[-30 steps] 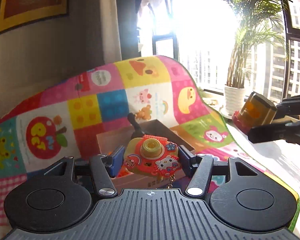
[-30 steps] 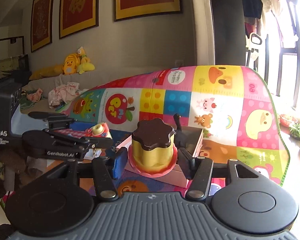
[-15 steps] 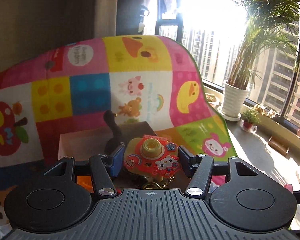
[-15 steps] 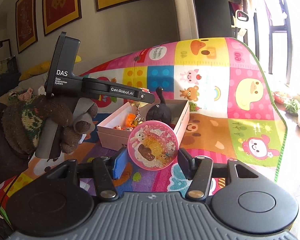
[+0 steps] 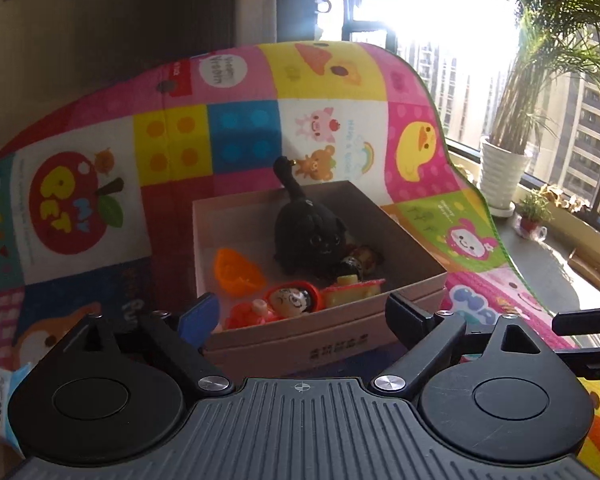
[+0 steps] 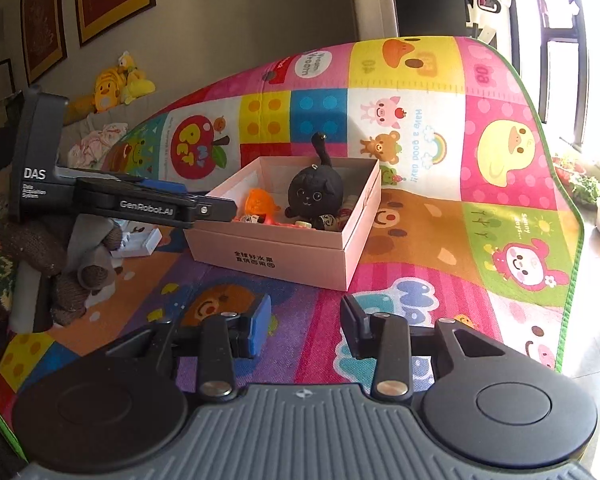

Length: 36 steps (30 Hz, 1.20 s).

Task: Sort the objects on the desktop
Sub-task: 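Release the pink toy into the pink box with left tool while right tool carries the cup, then lower the pudding cup into the pink box and open the right tool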

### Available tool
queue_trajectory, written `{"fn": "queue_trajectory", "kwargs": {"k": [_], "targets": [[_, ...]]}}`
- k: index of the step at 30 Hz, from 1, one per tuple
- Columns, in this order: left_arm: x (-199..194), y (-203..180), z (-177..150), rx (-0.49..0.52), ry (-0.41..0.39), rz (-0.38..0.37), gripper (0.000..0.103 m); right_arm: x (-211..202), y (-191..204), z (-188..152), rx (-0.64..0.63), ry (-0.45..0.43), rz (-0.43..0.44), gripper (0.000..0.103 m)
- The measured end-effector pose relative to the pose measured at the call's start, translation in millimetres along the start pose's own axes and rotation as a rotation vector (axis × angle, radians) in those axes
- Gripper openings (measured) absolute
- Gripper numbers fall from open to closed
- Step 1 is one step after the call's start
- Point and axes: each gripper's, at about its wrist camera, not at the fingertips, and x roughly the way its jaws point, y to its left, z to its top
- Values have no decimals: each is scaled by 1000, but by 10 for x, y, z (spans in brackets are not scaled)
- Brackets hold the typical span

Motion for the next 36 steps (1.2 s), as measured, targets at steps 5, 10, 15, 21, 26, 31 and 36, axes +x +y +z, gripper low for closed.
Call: {"fn": "queue_trajectory", "kwargs": {"k": [5,10,15,21,26,31,36], "targets": [[-250,154,-438,-73,66,24,97,15,231,-292,-92,116,60,73],[-254,162,-713,-106,141,22,98,130,469,-471,-159,191,44,82],[-284,129,-776,-82,151,33,100,226,438,-479,-108,223,14,75],[-310,98,-845,-79,176,-4,101,235,467,-409,-116,247,-8,56],[-337,121,-894,-81,158,-29,101,210,548,-241,-136,267,21,56],[-373,328,-906,-119,113,26,101,209,592,326,-172,162,-9,56],[-383,627,-928,-200,82,107,101,707,549,1109,-135,89,-14,56]]}}
